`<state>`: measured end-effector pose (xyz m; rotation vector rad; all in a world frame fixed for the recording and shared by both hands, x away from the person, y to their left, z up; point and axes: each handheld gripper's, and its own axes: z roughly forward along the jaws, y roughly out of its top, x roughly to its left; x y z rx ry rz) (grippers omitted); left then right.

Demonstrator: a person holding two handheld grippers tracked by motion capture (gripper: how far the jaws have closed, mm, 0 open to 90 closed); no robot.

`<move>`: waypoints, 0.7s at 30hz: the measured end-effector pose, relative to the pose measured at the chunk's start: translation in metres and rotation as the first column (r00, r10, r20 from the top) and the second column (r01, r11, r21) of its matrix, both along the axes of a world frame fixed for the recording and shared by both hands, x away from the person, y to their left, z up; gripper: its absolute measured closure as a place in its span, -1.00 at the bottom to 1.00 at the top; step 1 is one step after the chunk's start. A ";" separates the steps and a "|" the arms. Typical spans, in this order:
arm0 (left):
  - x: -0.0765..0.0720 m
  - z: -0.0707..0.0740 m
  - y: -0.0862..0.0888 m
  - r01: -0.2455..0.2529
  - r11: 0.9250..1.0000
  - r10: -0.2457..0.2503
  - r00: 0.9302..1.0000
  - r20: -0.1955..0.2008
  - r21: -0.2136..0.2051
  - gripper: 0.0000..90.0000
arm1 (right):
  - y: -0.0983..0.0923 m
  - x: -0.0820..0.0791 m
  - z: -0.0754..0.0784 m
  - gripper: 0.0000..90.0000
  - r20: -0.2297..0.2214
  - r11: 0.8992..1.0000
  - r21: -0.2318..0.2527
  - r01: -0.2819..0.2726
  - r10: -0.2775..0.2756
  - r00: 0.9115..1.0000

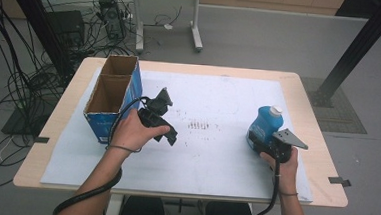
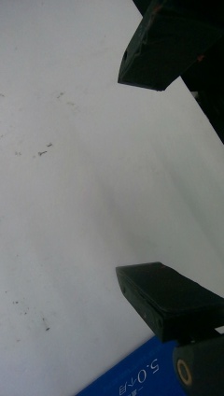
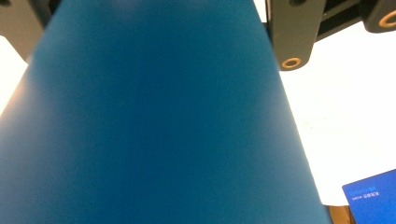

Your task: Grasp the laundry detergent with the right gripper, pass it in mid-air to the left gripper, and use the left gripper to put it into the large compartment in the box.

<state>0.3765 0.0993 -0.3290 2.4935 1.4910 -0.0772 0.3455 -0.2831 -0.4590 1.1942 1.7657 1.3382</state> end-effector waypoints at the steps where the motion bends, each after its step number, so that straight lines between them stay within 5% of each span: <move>1: 0.000 0.000 0.000 -0.001 1.000 0.001 1.000 0.001 0.000 -0.82 | 0.000 0.000 0.000 -0.10 0.000 1.000 0.000 0.000 0.000 1.000; 21: 0.000 0.000 -0.002 0.005 1.000 -0.005 1.000 0.001 0.003 -0.82 | 0.000 0.000 0.000 -0.10 0.004 1.000 0.000 0.001 -0.001 1.000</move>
